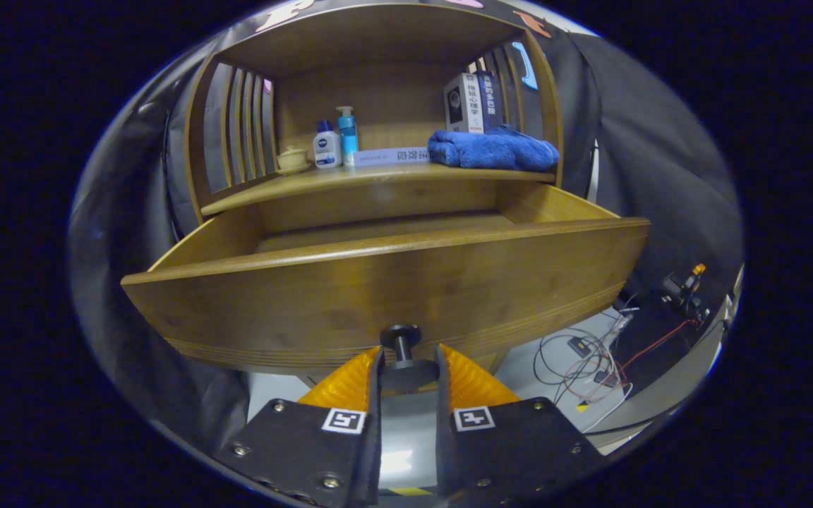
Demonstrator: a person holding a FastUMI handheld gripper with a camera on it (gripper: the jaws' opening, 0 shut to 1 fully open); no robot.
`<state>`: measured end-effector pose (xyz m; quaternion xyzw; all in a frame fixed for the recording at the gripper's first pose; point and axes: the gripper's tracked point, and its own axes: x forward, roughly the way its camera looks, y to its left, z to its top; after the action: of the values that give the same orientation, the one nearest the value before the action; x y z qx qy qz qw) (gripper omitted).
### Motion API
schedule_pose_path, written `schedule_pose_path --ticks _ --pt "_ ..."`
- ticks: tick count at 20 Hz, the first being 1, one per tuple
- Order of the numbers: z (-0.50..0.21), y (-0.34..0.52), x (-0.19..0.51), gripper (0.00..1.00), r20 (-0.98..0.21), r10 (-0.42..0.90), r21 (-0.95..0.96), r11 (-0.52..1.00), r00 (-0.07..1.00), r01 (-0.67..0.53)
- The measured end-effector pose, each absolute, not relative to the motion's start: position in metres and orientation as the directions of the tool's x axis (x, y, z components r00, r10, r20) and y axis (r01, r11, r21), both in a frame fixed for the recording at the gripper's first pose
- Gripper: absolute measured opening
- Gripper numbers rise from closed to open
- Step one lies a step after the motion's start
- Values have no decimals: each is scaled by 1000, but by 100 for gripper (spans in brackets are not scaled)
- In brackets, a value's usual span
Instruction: Pull open the drawer, take out the items inside it, and place them on the countertop above the cabinet.
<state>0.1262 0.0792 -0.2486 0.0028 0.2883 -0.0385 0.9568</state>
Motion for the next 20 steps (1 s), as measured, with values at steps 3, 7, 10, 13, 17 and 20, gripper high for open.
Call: schedule_pose_path --ticks 3,7,10,13,17,20 --pt "-249 79 122 31 -546 -77 -2 996 834 91" --pt "-249 79 121 32 -542 -55 16 997 839 75" --pt "-242 88 117 46 -536 -29 19 999 844 46" --pt "-219 87 111 52 -501 -47 -34 999 864 34" --pt "-170 101 119 55 -420 -23 -46 999 907 5" --pt "-134 116 135 54 -371 -6 -62 998 929 -18"
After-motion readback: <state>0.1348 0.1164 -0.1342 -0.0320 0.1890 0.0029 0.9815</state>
